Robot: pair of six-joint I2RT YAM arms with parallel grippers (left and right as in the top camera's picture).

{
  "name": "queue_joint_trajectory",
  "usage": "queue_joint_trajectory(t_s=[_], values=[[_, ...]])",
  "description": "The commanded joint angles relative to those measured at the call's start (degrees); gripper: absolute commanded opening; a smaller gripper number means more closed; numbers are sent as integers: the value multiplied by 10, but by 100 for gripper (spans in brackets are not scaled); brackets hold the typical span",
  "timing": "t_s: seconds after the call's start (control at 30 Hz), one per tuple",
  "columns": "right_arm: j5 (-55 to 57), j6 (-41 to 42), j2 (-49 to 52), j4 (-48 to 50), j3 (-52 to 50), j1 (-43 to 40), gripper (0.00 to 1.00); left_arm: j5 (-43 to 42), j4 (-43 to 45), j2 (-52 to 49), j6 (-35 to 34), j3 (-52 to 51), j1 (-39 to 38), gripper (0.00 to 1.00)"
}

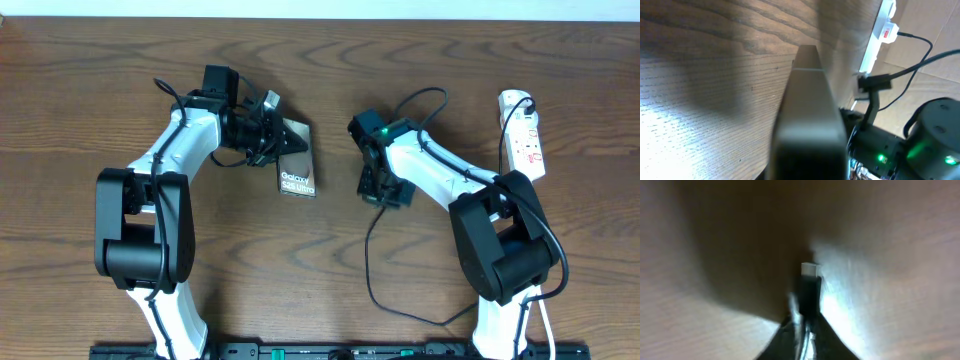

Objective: Plug charger to phone and switch on socket

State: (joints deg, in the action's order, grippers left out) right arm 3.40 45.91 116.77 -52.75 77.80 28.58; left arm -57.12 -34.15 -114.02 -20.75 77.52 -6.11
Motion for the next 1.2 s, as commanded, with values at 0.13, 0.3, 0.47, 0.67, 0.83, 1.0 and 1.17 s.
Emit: queue_joint_trajectory(t_s=[0.13,0.3,0.47,0.67,0.83,1.0,1.17], values=[[30,-73,13,87,-15,-38,1,-29,-2,15,8,19,1,7],[8,-144,13,90,-15,-51,20,-29,-2,15,8,19,1,7],[7,-153,13,79,-15,-49,78,-29,-2,15,8,19,1,7],[7,-153,13,76,-15,-49,99,-29,-2,15,7,19,7,7],[7,-153,13,76,-15,-49,99,-29,23,15,-26,19,8,7],[7,-153,13,76,-15,-49,99,-72,90,16,-109,19,8,7],[7,-153,13,76,-15,-49,99,-86,115,17,-231,18,10,7]])
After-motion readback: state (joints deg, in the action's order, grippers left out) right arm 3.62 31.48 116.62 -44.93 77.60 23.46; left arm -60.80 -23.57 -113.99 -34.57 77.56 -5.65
